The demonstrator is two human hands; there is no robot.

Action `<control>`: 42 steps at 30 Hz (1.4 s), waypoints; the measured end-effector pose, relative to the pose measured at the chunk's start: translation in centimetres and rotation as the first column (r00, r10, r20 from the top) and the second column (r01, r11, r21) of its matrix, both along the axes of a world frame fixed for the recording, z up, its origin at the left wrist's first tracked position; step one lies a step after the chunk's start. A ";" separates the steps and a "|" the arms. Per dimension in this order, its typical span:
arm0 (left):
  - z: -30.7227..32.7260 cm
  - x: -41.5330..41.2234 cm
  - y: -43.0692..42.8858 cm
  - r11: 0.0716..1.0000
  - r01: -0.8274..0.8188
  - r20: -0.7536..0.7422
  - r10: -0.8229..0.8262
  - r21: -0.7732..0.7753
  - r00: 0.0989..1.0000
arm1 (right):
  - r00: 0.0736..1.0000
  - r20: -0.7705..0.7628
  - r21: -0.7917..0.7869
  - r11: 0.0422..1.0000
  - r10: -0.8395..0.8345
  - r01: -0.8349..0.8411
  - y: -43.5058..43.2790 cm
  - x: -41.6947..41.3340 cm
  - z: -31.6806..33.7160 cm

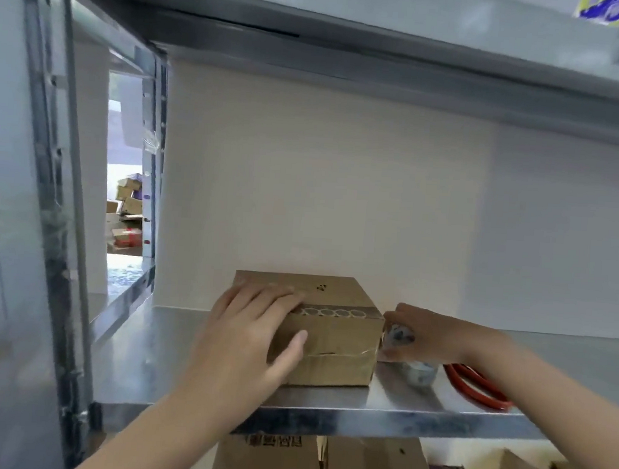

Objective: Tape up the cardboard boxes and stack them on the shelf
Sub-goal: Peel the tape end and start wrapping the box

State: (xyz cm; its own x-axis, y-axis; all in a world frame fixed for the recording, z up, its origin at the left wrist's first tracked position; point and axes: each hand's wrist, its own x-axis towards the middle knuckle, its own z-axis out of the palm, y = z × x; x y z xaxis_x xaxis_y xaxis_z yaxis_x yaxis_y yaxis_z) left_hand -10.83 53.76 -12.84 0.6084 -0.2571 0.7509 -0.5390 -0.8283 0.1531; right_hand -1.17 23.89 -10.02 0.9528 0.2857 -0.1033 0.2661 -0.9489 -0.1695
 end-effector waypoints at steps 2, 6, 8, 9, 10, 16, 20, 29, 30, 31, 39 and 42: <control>0.0 0.4 0.8 1.000 0.017 -0.015 -0.016 0.014 1.000 | 1.000 0.005 0.001 1.000 0.030 -0.030 0.1 -0.4 -0.1; 0.1 0.7 1.6 0.998 0.042 -0.014 -0.042 0.045 0.999 | 0.993 0.092 0.065 0.995 0.076 -0.082 0.1 -1.2 -0.2; 0.2 0.7 1.7 0.997 0.042 -0.002 -0.042 0.068 0.999 | 0.979 0.198 0.167 0.983 0.046 -0.080 0.0 -2.0 0.8; 0.3 0.7 1.7 0.996 0.039 0.008 -0.039 0.075 0.999 | 0.964 0.264 0.236 0.968 0.018 -0.083 0.1 -2.5 1.7; 0.4 0.7 1.7 0.997 0.036 0.021 -0.038 0.072 0.999 | 0.948 0.319 0.318 0.943 -0.012 -0.095 0.2 -3.2 2.7; 3.6 0.7 -1.7 0.913 0.249 0.017 -0.258 -0.323 0.966 | 0.891 0.451 0.548 0.773 0.049 -0.320 3.1 -7.2 6.1; 6.7 1.2 -4.1 0.792 0.276 -0.281 -0.483 -0.545 0.829 | 0.836 0.509 0.521 0.700 0.203 -0.488 5.7 -8.9 6.2; 6.4 1.4 -4.6 0.408 0.123 -0.146 -0.569 -0.905 0.810 | 0.764 0.603 0.537 0.592 0.228 -0.601 8.1 -9.1 6.0; 6.5 1.5 -4.7 0.375 0.104 -0.130 -0.549 -0.921 0.825 | 0.756 0.617 0.546 0.573 0.218 -0.611 8.4 -9.1 5.8; 6.6 1.5 -4.8 0.355 0.093 -0.120 -0.532 -0.930 0.838 | 0.743 0.637 0.545 0.563 0.204 -0.622 8.7 -9.1 5.7; 7.2 2.0 -4.4 0.469 0.121 -0.082 -0.389 -0.875 0.918 | 0.726 0.677 0.562 0.553 0.119 -0.615 9.3 -8.5 5.9; 7.5 2.8 -3.9 0.465 0.164 -0.001 -0.334 -0.870 0.943 | 0.728 0.656 0.470 0.648 0.199 -0.600 8.5 -7.4 5.8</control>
